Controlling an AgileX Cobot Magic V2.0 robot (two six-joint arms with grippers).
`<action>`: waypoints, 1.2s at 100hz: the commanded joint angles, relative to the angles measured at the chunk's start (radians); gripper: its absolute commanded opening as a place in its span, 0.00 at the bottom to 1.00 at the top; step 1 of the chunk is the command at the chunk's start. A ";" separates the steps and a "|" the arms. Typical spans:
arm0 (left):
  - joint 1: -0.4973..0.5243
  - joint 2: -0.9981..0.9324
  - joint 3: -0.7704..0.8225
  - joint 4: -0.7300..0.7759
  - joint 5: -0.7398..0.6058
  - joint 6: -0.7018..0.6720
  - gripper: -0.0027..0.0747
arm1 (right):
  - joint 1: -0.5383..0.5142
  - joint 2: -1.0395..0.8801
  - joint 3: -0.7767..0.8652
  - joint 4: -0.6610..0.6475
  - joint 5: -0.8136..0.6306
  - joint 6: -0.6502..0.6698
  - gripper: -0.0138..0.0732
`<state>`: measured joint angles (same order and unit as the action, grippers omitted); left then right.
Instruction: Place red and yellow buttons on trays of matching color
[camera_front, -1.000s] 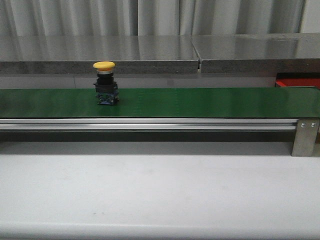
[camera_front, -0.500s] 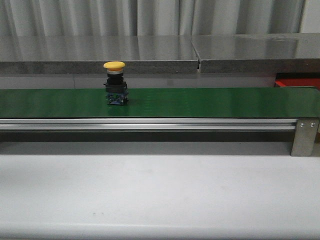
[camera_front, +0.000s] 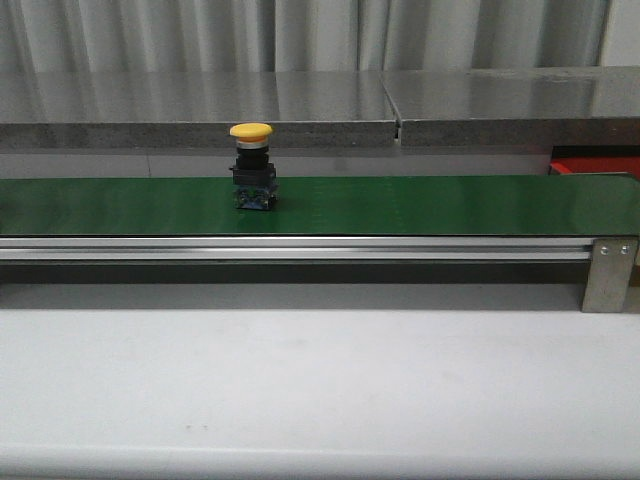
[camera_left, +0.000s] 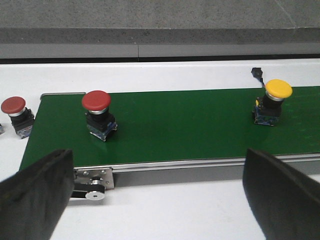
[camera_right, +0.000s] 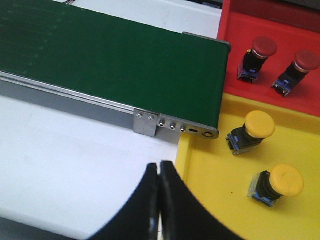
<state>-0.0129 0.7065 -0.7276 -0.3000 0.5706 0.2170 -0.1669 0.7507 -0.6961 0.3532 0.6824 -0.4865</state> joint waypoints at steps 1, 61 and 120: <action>-0.008 -0.086 0.038 -0.021 -0.101 0.001 0.80 | -0.002 -0.006 -0.026 0.011 -0.056 -0.007 0.02; -0.008 -0.196 0.130 -0.021 -0.121 0.001 0.01 | -0.002 -0.006 -0.026 0.029 -0.056 -0.007 0.02; -0.008 -0.196 0.130 -0.023 -0.121 0.001 0.01 | -0.002 -0.004 -0.026 0.164 -0.031 -0.007 0.81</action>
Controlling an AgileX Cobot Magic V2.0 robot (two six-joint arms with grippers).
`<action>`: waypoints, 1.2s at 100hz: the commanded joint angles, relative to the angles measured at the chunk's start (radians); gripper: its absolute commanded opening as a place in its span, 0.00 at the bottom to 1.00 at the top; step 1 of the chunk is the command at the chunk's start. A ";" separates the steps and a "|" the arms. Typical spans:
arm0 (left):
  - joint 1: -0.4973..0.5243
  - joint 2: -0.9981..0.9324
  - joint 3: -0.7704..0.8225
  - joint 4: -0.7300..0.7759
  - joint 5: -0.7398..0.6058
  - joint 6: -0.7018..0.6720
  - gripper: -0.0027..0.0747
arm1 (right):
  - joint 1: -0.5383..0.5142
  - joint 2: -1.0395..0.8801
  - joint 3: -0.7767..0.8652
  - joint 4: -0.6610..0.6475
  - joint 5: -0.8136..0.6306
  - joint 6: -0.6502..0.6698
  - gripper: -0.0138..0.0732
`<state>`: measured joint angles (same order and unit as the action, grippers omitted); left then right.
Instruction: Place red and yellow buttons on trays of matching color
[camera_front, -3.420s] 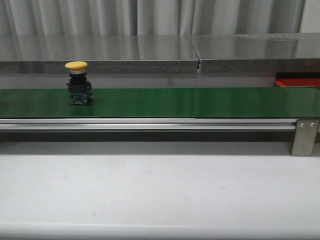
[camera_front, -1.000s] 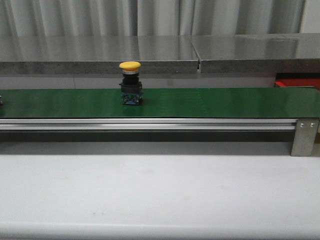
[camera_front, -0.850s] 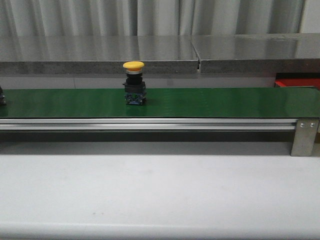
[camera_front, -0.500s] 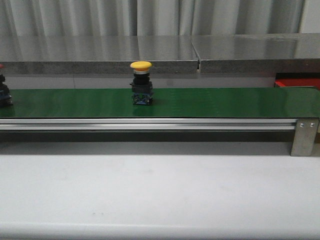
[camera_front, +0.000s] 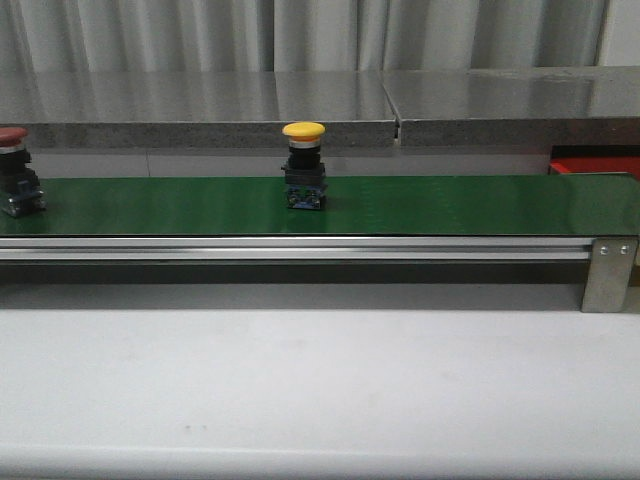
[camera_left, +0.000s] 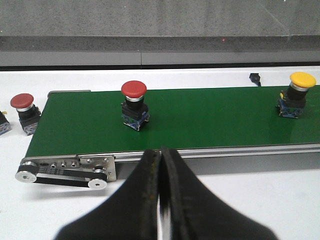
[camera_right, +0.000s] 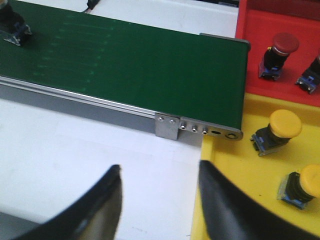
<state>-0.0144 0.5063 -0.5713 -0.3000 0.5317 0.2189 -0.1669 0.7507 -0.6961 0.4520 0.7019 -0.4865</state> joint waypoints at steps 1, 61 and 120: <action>-0.007 0.004 -0.026 -0.023 -0.082 -0.001 0.01 | -0.002 -0.004 -0.026 0.068 -0.050 -0.007 0.82; -0.007 0.004 -0.026 -0.023 -0.082 -0.001 0.01 | 0.148 0.338 -0.254 0.083 -0.015 -0.016 0.84; -0.007 0.004 -0.026 -0.023 -0.082 -0.001 0.01 | 0.412 0.888 -0.736 -0.008 -0.015 -0.015 0.84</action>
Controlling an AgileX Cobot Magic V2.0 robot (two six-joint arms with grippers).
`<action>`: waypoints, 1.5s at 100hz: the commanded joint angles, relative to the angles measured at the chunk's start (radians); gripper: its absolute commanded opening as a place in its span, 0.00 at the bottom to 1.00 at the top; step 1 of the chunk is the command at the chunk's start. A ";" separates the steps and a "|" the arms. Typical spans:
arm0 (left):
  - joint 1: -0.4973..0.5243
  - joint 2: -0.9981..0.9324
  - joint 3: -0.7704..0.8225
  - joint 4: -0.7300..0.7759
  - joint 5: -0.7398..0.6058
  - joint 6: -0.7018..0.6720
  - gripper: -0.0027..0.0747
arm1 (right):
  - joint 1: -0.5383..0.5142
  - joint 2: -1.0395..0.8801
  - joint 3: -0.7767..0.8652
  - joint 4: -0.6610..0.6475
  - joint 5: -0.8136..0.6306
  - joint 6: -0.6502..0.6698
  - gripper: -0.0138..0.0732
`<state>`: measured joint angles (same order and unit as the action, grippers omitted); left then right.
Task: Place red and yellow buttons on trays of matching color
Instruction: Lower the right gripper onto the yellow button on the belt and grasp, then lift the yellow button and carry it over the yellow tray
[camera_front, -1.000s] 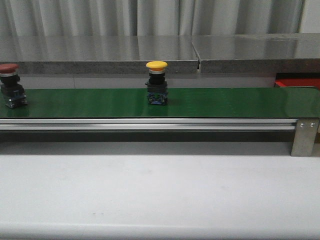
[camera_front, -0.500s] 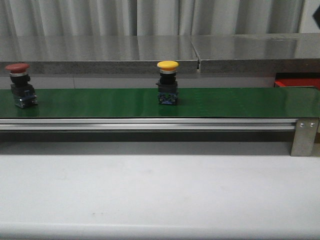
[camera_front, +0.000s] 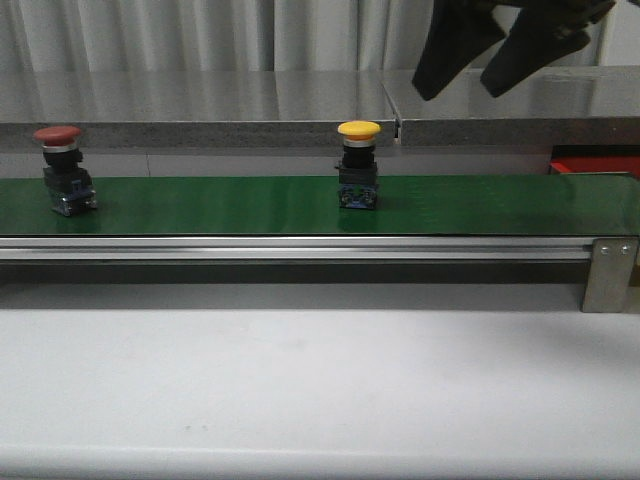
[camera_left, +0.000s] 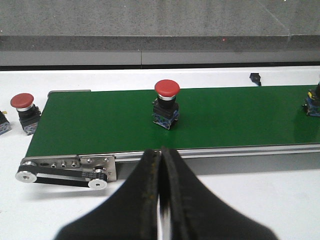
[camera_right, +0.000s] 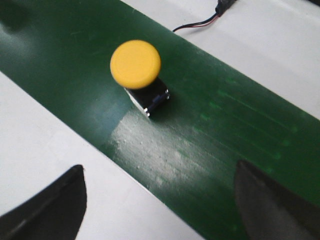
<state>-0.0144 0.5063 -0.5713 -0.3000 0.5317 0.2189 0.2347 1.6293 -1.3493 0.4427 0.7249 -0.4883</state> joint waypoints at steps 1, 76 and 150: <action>-0.007 0.004 -0.026 -0.023 -0.082 -0.001 0.01 | 0.012 0.014 -0.088 -0.002 -0.038 -0.013 0.84; -0.007 0.004 -0.026 -0.023 -0.082 -0.001 0.01 | 0.024 0.202 -0.242 -0.039 -0.045 -0.029 0.84; -0.007 0.004 -0.026 -0.023 -0.082 -0.001 0.01 | 0.024 0.243 -0.242 -0.092 -0.063 -0.057 0.56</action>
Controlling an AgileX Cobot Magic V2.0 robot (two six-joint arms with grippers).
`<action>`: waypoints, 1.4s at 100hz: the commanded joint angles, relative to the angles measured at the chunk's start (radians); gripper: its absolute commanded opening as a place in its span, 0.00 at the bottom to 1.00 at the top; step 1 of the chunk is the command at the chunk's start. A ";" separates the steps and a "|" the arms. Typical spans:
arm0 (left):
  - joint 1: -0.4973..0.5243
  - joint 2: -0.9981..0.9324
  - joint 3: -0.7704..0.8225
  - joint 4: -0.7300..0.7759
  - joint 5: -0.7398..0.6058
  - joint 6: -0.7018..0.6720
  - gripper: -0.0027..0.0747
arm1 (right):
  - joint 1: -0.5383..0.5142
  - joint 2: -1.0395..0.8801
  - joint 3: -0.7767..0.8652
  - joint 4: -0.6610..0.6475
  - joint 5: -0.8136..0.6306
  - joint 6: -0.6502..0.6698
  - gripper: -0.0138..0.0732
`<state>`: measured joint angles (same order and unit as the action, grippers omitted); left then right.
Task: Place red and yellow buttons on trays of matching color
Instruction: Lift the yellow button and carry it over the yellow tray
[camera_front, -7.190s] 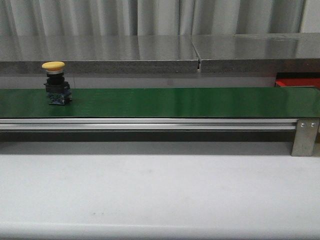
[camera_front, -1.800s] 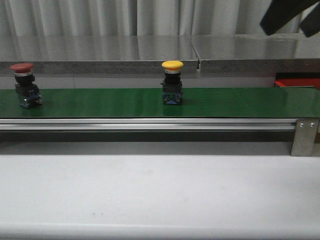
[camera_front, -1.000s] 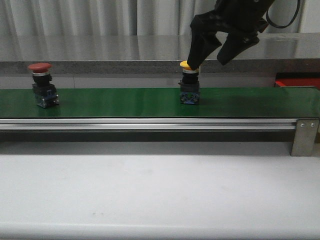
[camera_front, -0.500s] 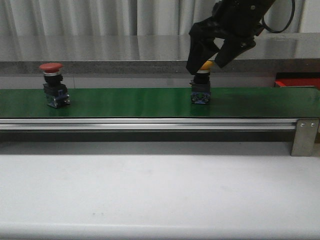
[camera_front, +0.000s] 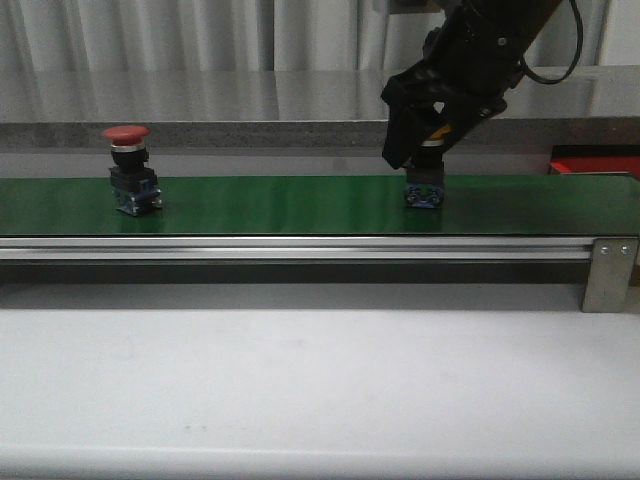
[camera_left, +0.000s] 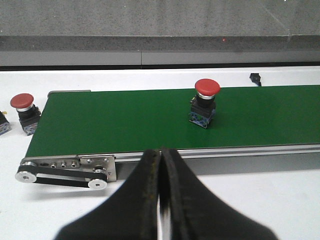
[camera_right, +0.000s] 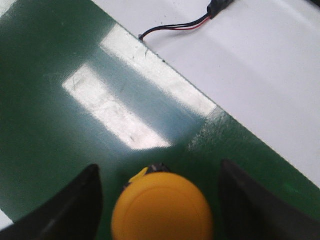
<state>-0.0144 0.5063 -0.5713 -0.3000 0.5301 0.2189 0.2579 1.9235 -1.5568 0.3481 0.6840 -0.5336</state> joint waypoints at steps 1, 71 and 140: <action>-0.007 0.004 -0.026 -0.023 -0.080 -0.001 0.01 | 0.001 -0.051 -0.034 0.002 -0.020 -0.012 0.52; -0.007 0.004 -0.026 -0.023 -0.080 -0.001 0.01 | -0.285 -0.318 -0.142 -0.058 0.377 0.102 0.31; -0.007 0.004 -0.026 -0.023 -0.080 -0.001 0.01 | -0.579 -0.575 0.612 0.057 0.001 0.105 0.31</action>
<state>-0.0144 0.5063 -0.5713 -0.3000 0.5301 0.2189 -0.3143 1.3851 -0.9901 0.3685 0.8016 -0.4309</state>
